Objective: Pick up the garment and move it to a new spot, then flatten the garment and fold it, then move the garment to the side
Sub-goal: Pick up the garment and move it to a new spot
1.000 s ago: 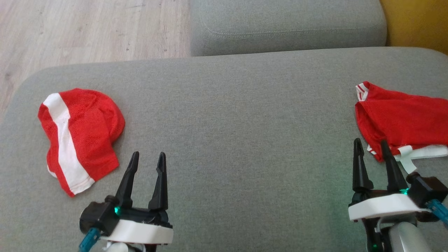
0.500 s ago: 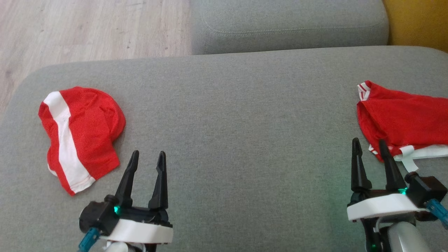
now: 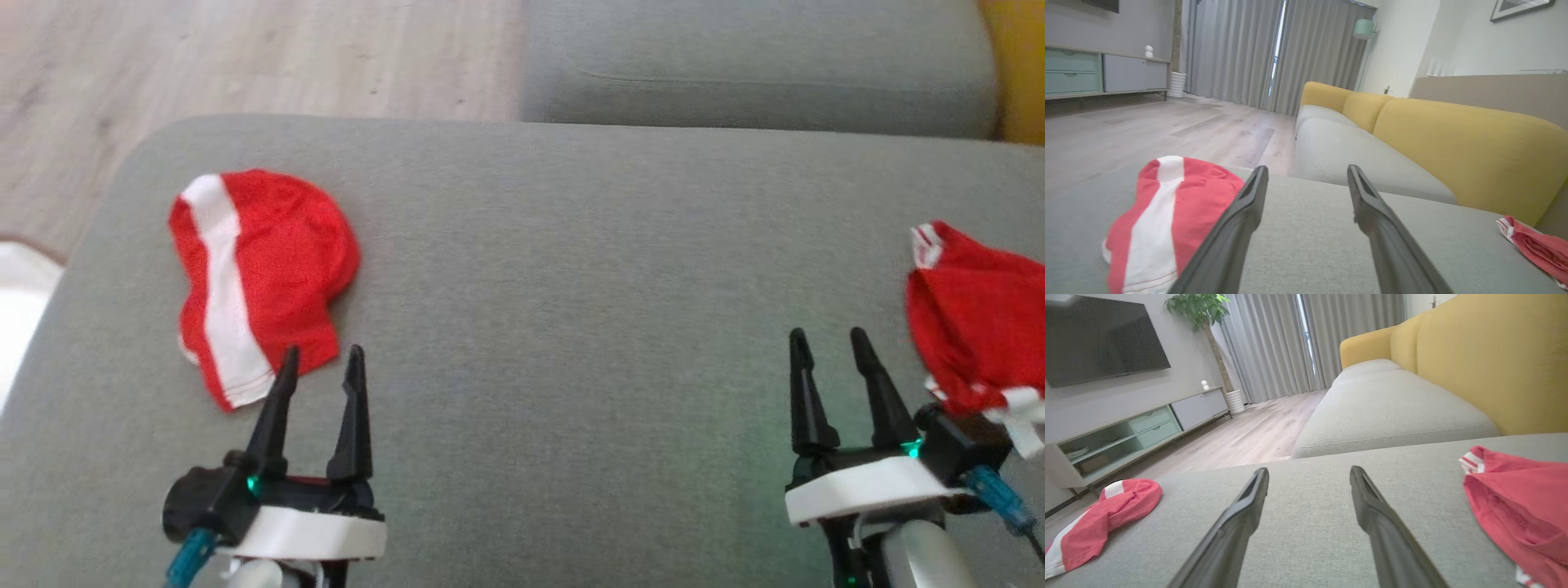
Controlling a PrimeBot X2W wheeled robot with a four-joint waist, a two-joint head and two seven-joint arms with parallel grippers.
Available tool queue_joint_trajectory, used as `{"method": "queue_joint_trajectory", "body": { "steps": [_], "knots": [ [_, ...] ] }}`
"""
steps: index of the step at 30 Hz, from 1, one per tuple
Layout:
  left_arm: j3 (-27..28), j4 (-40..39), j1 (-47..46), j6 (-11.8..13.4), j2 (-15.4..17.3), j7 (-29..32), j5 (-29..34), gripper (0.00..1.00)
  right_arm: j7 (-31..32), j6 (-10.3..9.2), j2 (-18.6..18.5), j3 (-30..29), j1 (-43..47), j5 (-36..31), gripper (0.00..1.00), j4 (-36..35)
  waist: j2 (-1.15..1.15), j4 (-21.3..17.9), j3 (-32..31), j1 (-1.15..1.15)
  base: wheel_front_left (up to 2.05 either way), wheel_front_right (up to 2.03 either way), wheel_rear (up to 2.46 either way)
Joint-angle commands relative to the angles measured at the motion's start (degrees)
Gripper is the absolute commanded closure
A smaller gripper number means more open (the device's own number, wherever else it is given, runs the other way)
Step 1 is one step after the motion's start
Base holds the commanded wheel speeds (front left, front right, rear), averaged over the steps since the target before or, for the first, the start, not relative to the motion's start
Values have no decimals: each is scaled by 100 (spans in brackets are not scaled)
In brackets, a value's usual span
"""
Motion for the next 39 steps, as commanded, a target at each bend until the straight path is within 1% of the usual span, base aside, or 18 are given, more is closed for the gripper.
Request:
{"method": "queue_joint_trajectory", "body": {
  "steps": [1, 9, 14, 21, 26, 30, 33, 39],
  "knots": [
    [295, -204, -242, 21, 7, -29, 89, 0, -63, -4, -29, 192, -42, 42, 0, -192, 0, 297, -21, 0, 0, 0, 0],
    [527, -209, -195, 13, 7, -29, 178, 0, -63, -4, -29, 416, 7, 150, 0, -144, 0, 863, -57, 0, 0, 0, 0],
    [629, -256, -137, 18, 7, -29, 213, 0, -63, -4, -29, 629, 11, 184, 0, -97, 0, 1130, -63, 0, 0, 0, 0],
    [704, -305, -96, 17, 7, -29, 271, 0, -63, -4, -29, 764, 23, 233, 0, -50, 0, 1272, -49, 0, 0, 0, 0],
    [861, -304, -206, -9, 7, -29, 391, 0, -63, -4, -29, 815, -56, 177, 0, -77, 0, 1184, 103, 0, 0, 0, 0],
    [969, 112, -682, -54, 207, -29, 471, 0, -63, -4, -29, 701, -194, 33, 0, -163, 0, 1025, 428, 0, 0, 0, 0],
    [885, 709, -1198, -72, 498, 64, 494, 0, -63, -4, -29, 666, -263, -97, 0, -220, 0, 943, 654, 0, 0, 0, 0],
    [671, 1816, -2368, -91, 1096, 881, 401, 0, -63, -4, -29, 576, -443, -267, 0, -339, 0, 768, 1092, 0, 0, 0, 0]
  ]
}}
